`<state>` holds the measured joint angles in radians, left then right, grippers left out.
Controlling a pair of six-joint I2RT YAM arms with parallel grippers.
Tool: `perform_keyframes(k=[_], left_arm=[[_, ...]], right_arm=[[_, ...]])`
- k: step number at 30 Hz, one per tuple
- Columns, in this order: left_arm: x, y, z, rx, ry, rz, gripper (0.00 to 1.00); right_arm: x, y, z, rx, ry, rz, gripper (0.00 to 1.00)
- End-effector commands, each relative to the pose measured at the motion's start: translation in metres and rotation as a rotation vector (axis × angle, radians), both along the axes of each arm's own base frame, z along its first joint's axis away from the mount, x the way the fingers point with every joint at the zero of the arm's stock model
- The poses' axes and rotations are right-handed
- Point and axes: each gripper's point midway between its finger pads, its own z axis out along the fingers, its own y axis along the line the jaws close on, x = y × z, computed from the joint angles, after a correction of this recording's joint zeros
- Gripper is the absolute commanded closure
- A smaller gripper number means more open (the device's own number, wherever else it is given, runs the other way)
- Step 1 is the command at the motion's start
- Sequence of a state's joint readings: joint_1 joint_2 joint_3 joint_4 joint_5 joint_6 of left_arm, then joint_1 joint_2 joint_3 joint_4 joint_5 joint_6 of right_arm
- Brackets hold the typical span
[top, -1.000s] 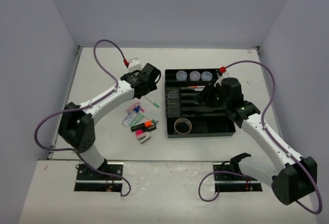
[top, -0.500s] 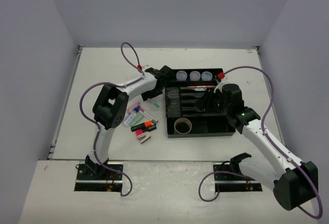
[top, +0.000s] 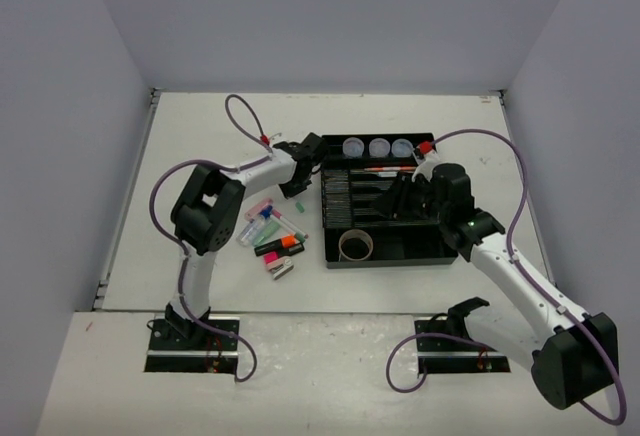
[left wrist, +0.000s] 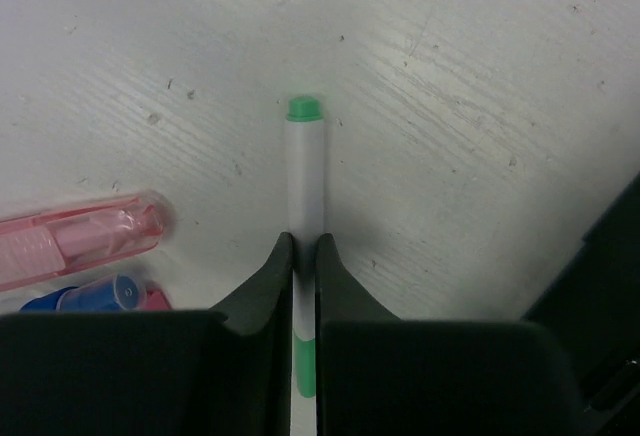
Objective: Sort the stationery into containers
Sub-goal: Pick up the pen from the center of the board.
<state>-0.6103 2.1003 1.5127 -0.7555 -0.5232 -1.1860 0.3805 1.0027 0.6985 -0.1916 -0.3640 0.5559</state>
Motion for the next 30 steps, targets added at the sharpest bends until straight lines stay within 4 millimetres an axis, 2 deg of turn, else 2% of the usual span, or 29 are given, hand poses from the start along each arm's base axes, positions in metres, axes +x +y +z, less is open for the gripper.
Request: perform_keyframes(k=[1, 5, 8, 11, 13, 19, 20, 26, 27, 30], left_arm=[[-0.01, 0.012, -0.017, -0.025, 0.045, 0.005, 1.0], [-0.004, 0.012, 0.01, -0.052, -0.031, -0.021, 1.0], [-0.002, 0.01, 0.036, -0.097, -0.111, -0.058, 1.0], [0.005, -0.006, 0.08, -0.208, -0.254, -0.157, 1.0], [0.0, -0.013, 0.1, -0.28, -0.321, -0.216, 1.0], [-0.026, -0.036, 0.147, -0.441, -0.449, -0.35, 1.0], [-0.033, -0.046, 0.156, -0.488, -0.467, -0.4, 1.0], [-0.081, -0.098, 0.192, -0.785, -0.503, -0.716, 1.0], [-0.085, -0.102, 0.192, -0.809, -0.5, -0.737, 1.0], [-0.105, -0.111, 0.209, -0.884, -0.532, -0.801, 1.0]], right_arm=[[-0.004, 0.011, 0.009, 0.054, -0.051, 0.076, 0.66], [-0.012, 0.022, 0.012, 0.099, -0.053, 0.157, 0.64], [-0.018, 0.032, 0.017, 0.142, -0.051, 0.227, 0.52], [-0.03, 0.045, 0.027, 0.232, -0.043, 0.324, 0.35], [-0.034, 0.052, 0.031, 0.265, -0.024, 0.337, 0.34], [-0.033, 0.081, 0.025, 0.312, 0.055, 0.347, 0.34], [-0.034, 0.089, 0.025, 0.327, 0.06, 0.363, 0.35], [-0.022, 0.12, 0.012, 0.309, 0.103, 0.333, 0.51], [-0.021, 0.124, 0.012, 0.313, 0.107, 0.331, 0.51], [-0.008, 0.129, 0.002, 0.308, 0.135, 0.264, 0.58]])
